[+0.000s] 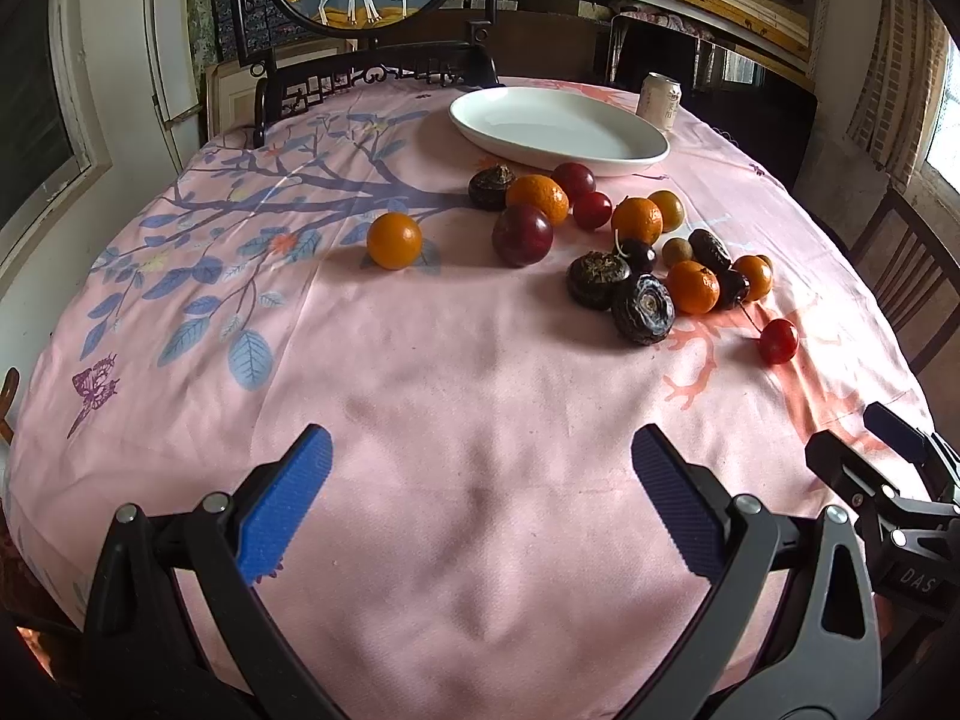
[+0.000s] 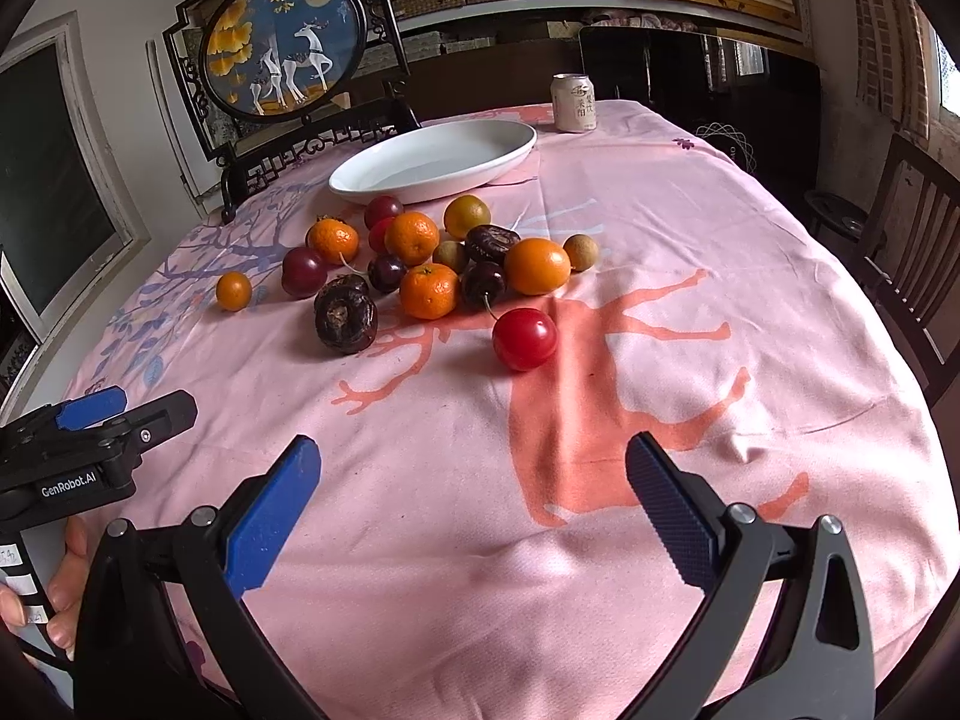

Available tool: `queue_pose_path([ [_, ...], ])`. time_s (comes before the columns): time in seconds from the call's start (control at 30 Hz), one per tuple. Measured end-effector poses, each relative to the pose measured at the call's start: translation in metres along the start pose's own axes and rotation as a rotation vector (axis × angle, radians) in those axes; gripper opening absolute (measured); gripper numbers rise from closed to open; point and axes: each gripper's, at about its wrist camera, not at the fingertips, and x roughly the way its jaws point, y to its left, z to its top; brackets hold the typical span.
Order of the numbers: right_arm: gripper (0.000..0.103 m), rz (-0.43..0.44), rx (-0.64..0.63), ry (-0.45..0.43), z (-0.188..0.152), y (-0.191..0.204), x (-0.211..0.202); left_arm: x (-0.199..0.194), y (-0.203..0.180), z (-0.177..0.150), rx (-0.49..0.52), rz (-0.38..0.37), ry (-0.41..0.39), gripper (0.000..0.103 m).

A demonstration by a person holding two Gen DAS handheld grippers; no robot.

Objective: Organize fruits

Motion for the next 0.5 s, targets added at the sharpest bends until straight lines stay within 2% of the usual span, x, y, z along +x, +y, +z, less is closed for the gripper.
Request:
queue_pose_path([
  [0.5,0.102,-0.007,-0.008,0.014,0.0024,0.0008,0.0029,0.0014,-0.0030,0.0002,0.007,0.002,0.002,0.101],
])
